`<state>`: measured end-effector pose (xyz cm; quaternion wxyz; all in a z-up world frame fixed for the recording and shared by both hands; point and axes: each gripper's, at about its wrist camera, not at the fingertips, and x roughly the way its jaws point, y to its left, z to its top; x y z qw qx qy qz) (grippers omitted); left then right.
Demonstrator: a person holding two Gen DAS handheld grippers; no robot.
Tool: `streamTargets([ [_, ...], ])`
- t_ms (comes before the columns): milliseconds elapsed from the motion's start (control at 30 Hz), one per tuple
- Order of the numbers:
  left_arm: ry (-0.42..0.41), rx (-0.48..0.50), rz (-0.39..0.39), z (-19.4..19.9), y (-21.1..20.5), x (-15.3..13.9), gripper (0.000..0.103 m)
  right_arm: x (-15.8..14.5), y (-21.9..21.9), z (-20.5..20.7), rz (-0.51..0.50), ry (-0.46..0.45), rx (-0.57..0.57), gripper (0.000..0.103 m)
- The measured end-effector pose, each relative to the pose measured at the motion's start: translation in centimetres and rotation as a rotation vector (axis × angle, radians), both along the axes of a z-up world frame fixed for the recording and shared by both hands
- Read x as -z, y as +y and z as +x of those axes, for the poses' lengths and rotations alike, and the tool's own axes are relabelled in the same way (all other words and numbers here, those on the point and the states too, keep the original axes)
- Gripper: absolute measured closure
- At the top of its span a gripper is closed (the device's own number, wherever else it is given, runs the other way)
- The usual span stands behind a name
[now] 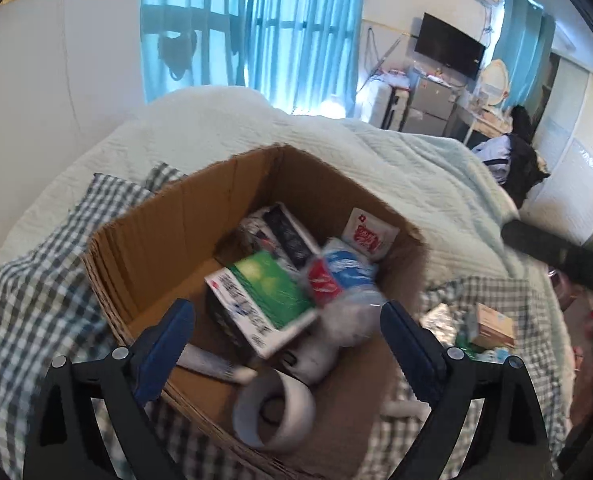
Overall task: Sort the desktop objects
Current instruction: 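Carry tape roll and water bottle to the cardboard box and release them inside, then grasp the green snack packet with the left gripper while the right grasps the white star toy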
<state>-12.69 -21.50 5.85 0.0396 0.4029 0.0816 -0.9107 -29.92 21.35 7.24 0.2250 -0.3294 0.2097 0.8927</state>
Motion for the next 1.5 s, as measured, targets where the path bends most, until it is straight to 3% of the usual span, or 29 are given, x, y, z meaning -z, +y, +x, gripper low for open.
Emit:
streamTargets([
  [233,0.006,0.110,0.025,2.6,6.3,-0.4,0.006,2.6,0.4,9.8,0.045,-0.117,0.167,0.019],
  [300,-0.003,0.152,0.033,3.2,8.4,0.2,0.006,4.2,1.2,13.2,0.005,-0.137,0.232,0.019],
  [500,-0.057,0.259,0.029,4.2,13.7,3.9,0.006,8.4,3.5,18.4,-0.078,-0.170,0.337,0.019],
  [767,-0.179,0.330,-0.025,2.7,17.5,11.2,0.006,13.2,5.2,19.0,-0.108,-0.230,0.333,0.019],
  [867,-0.193,0.342,-0.034,2.0,18.0,12.8,0.006,14.8,6.1,18.6,-0.117,-0.250,0.324,0.019],
  [1267,-0.213,0.355,-0.023,-1.0,19.1,15.6,0.006,18.6,9.3,15.8,-0.150,-0.282,0.266,0.020],
  [1333,-0.219,0.355,-0.014,-1.3,19.2,15.9,0.006,19.3,9.5,15.4,-0.161,-0.300,0.252,0.036],
  [1500,-0.219,0.367,-0.019,-1.5,19.8,16.2,0.006,19.4,9.4,15.7,-0.163,-0.311,0.220,0.038],
])
